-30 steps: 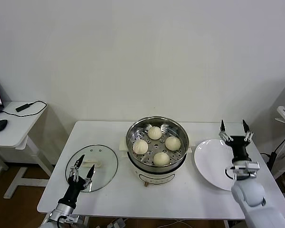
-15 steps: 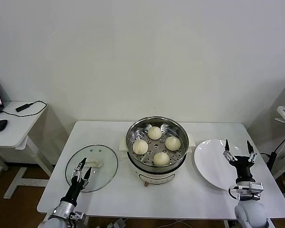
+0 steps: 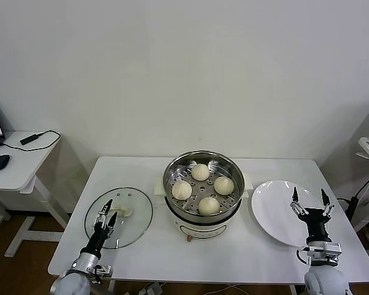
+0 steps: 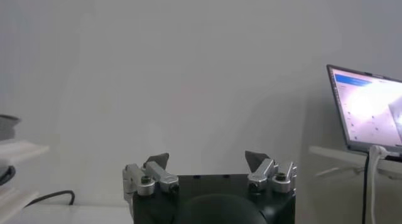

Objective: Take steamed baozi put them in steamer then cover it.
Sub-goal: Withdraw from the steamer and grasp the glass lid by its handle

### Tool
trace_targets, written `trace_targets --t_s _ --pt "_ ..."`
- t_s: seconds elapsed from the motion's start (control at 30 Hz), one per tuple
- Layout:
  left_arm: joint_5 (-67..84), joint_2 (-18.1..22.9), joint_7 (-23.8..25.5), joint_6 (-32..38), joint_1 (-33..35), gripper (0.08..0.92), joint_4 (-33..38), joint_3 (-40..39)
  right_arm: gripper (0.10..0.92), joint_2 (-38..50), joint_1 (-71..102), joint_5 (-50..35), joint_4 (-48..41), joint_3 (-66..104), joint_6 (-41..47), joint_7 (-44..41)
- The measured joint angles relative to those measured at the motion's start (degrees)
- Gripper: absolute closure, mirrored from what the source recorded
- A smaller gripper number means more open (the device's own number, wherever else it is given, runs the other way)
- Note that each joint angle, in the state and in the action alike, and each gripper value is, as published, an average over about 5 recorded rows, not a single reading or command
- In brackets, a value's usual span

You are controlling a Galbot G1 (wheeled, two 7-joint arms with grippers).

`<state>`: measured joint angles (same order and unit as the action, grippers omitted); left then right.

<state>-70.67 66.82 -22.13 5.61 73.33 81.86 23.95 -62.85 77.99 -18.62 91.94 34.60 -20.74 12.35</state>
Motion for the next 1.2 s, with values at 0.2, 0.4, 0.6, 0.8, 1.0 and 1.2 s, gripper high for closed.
trace_targets --t_s 0.2,0.4,0.6,0.8,1.0,1.2 --pt "0.1 0.5 0.0 -0.3 -1.5 0.177 -1.0 -0.5 0.203 -0.2 0.3 0.3 -0.2 0.1 -0.1 -0.1" --pt "0.2 0.8 -0.1 -0.8 -3.0 0.177 -2.1 -1.1 0.203 -0.4 0.3 0.6 -0.3 0.3 -0.2 -0.1" --pt "0.2 0.9 -0.2 -0.9 -4.4 0.177 -3.7 -1.6 0.203 -0.3 0.4 0.7 -0.2 0.6 -0.3 -0.1" --pt "0.2 1.2 -0.1 -1.0 -5.6 0.181 -5.0 -1.8 0.203 -0.3 0.5 0.8 -0.1 0.9 -0.3 -0.1" --pt "0.3 1.4 0.2 -0.7 -6.0 0.296 -6.1 -1.9 0.203 -0.2 0.5 1.0 -0.1 1.0 -0.3 -0.1" --pt "0.6 1.8 0.3 -0.4 -6.3 0.47 -7.0 -2.1 0.203 -0.1 0.2 1.3 -0.1 0.7 -0.3 0.0"
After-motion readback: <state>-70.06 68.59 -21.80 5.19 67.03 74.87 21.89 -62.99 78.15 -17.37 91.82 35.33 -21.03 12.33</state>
